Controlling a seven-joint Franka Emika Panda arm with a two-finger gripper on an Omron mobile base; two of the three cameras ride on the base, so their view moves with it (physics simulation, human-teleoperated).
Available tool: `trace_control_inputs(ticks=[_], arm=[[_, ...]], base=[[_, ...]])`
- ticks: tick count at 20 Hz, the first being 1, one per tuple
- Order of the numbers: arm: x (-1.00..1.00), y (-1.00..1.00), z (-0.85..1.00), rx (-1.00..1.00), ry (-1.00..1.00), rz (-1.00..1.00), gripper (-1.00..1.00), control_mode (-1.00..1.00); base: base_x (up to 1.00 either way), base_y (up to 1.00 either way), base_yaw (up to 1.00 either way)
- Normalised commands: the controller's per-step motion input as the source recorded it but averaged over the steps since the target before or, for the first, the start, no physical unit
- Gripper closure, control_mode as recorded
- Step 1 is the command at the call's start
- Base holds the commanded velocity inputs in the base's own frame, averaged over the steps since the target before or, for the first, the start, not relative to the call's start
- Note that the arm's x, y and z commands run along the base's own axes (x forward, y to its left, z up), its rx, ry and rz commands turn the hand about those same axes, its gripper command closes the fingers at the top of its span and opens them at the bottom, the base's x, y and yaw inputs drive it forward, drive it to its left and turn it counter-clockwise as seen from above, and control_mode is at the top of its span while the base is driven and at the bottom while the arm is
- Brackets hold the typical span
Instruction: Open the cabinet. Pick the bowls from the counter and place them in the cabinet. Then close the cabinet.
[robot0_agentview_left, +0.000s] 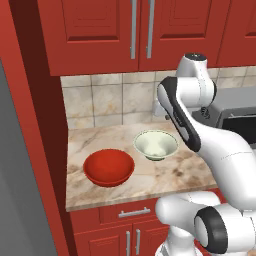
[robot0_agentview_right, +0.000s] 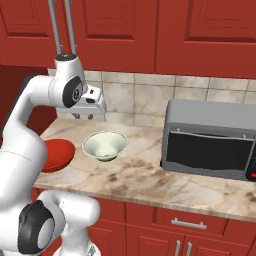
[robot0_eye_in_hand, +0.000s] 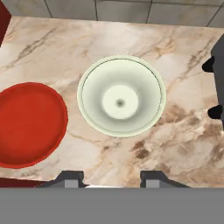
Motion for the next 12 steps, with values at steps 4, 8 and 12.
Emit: trace_control_inputs(ticks=[4, 8, 12], arm=[[-0.06, 0.0, 0.0, 0.0, -0.1, 0.0, -1.0, -1.0], [-0.21, 0.0, 0.08, -0.06, -0.33, 0.0, -1.0, -1.0], [-0.36, 0.02, 0.07, -0.08, -0.46, 0.0, -1.0, -1.0]], base=[[0.0, 0.0, 0.0], [0.0, 0.0, 0.0], [0.0, 0.0, 0.0]])
